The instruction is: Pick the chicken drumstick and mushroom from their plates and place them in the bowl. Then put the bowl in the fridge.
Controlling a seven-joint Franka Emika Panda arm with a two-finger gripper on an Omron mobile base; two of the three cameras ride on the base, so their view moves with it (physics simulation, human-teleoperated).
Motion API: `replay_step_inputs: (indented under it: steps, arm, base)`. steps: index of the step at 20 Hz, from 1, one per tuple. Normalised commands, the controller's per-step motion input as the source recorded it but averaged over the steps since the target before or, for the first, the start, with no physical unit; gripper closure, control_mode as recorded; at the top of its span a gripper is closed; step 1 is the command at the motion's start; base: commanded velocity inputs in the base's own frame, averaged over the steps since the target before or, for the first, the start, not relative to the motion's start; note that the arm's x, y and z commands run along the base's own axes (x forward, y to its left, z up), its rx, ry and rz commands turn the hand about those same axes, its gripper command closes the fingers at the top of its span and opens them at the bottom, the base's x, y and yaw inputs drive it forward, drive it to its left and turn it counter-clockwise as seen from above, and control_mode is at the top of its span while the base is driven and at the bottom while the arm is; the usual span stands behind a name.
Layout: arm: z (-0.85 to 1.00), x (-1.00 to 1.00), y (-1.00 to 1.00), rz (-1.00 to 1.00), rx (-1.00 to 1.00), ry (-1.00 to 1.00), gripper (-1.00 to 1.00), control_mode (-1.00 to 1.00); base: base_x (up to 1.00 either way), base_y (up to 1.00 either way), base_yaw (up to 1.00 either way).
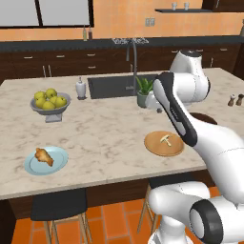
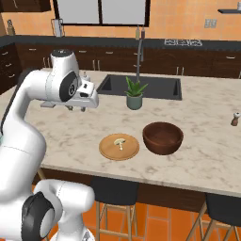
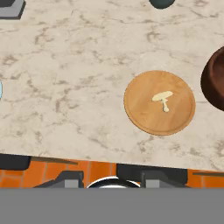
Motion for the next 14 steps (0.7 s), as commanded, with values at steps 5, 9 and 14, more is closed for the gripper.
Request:
replay_step_inputs:
  steps: [5,9,14]
  arm:
    - [-0.08,-0.13,0.44,-0.01,0.00,-0.05,-1.00,-1.00]
    - [-0.30,0.55,1.00,0.02,-0.02,0.00,-1.00,-1.00]
    - [-0.39,0.57,1.00,0.09,0.00,0.00,-1.00,-1.00]
  base:
    - [0.00,0.00,0.00]
    - [0.00,0.00,0.00]
    - [0.00,0.00,0.00]
